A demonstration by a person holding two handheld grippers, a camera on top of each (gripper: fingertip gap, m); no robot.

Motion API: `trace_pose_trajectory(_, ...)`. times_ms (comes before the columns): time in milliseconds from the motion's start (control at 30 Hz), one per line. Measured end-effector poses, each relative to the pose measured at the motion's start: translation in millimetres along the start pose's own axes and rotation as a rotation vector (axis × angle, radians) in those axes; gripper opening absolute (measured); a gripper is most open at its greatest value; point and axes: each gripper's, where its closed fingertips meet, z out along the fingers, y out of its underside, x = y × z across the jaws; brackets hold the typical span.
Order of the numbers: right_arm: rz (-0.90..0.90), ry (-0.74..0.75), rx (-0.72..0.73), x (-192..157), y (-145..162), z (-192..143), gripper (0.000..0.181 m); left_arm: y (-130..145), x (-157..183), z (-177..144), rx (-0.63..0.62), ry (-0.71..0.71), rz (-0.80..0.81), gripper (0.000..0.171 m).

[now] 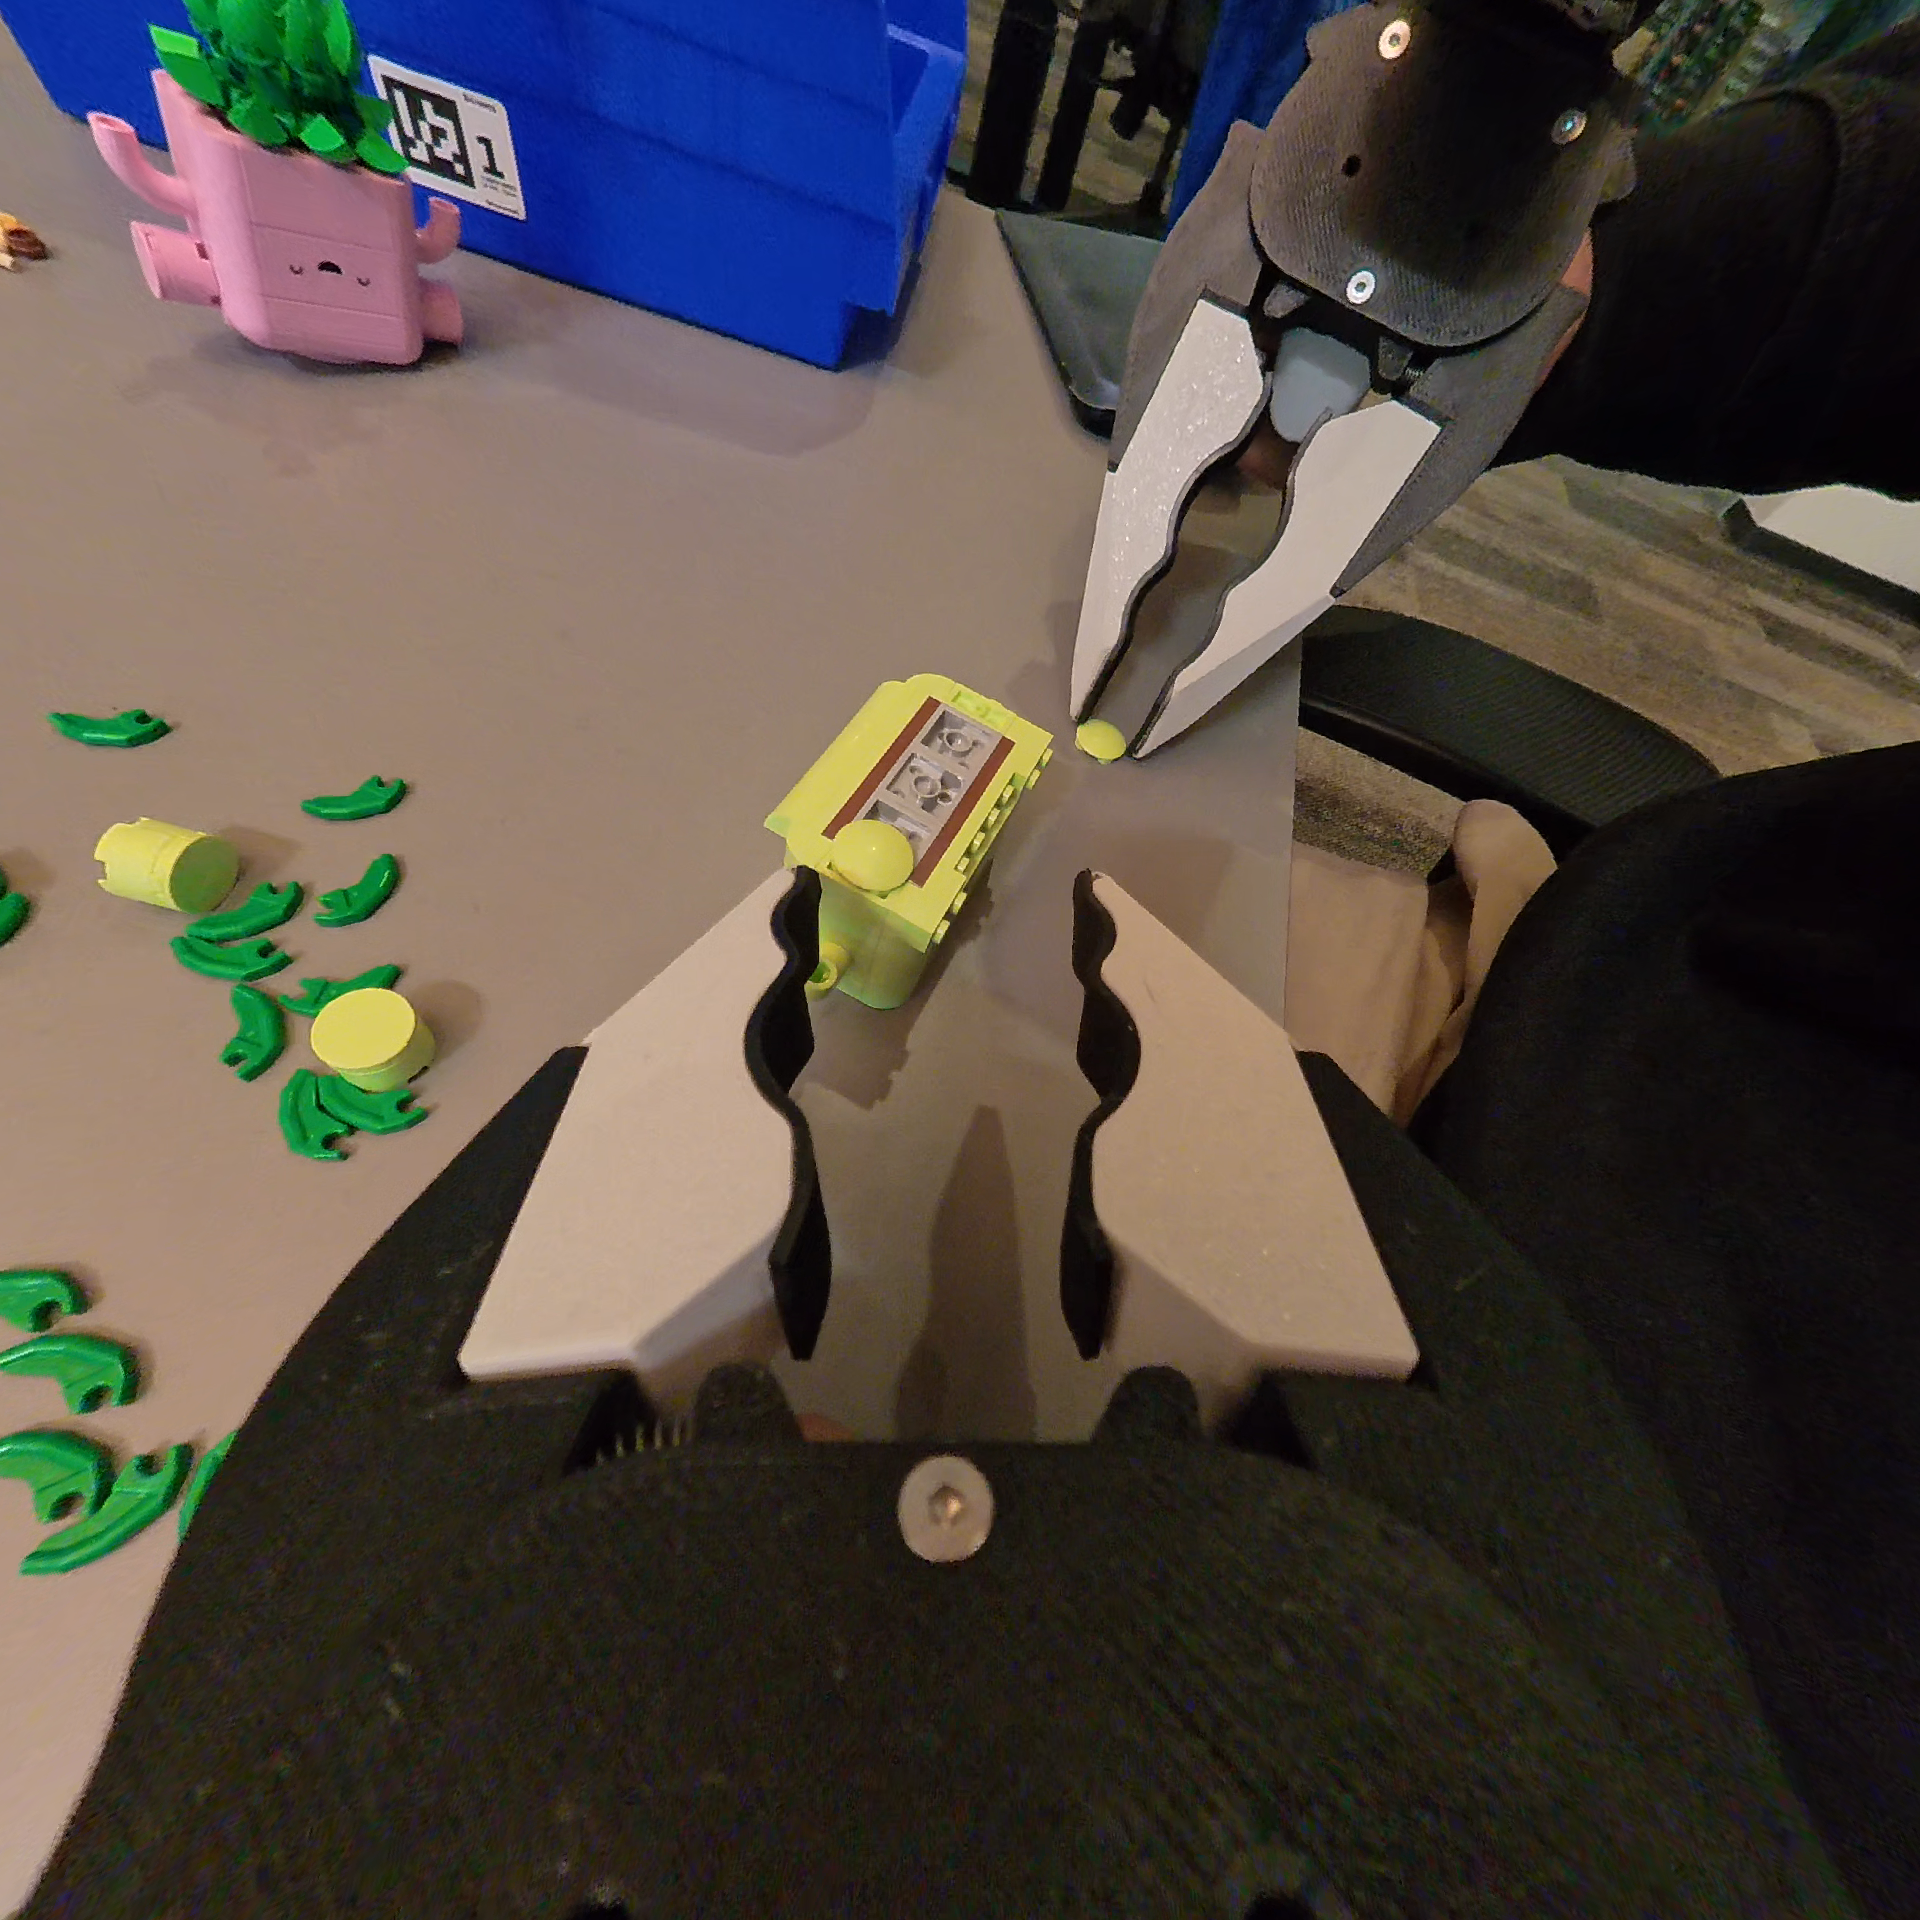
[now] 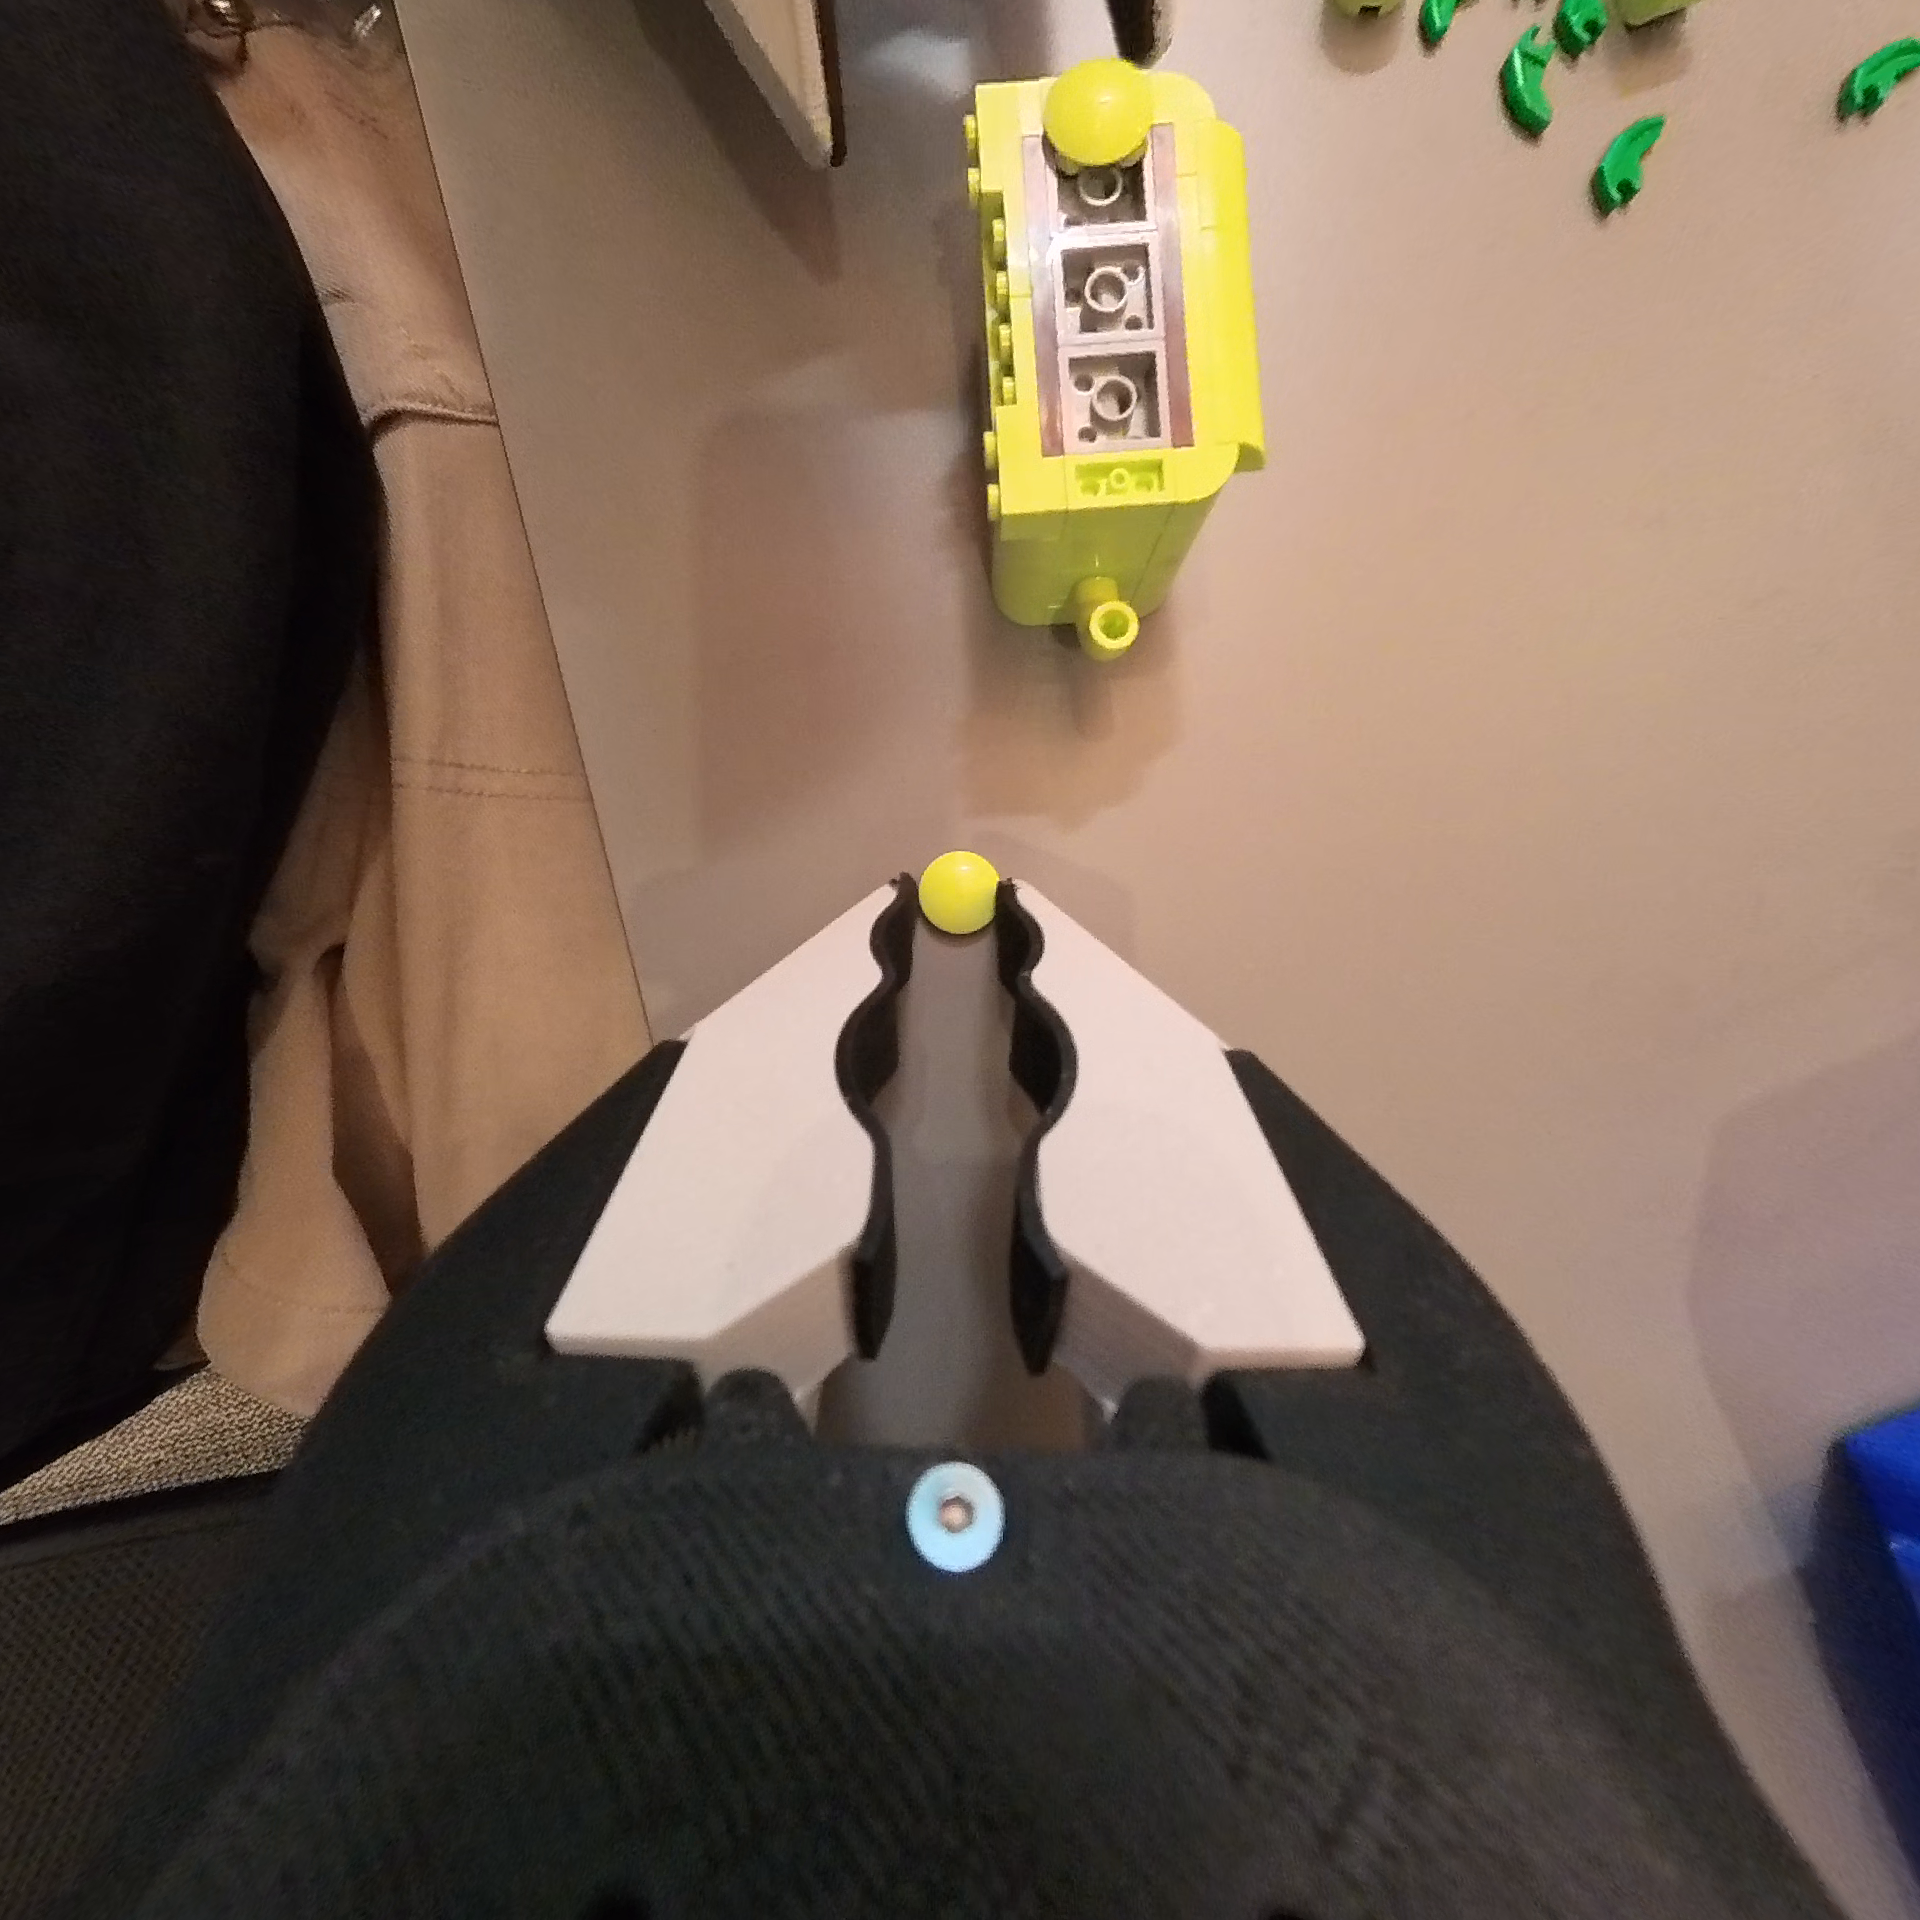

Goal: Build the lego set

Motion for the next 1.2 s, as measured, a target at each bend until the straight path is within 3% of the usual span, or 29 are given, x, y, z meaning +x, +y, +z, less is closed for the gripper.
trace_pose_trajectory(500, -0.006, -0.013, 0.008, -1.8, -4.5, 1.5, 0.013, -3.3, -0.5, -0.9, 0.020, -0.005, 0.000, 0.045)
trace_pose_trajectory(867, 0.003, 0.050, 0.126, 23.1, -67.0, -25.8, 0.013, -9.6, -12.0, 5.7, 0.039, -0.153, 0.060, 0.049)
trace_pose_trajectory(1200, -0.075, -0.001, -0.011, 23.9, -75.7, -1.6, 0.013, -6.9, -16.9, 8.7, 0.009, -0.224, 0.079, 0.041)
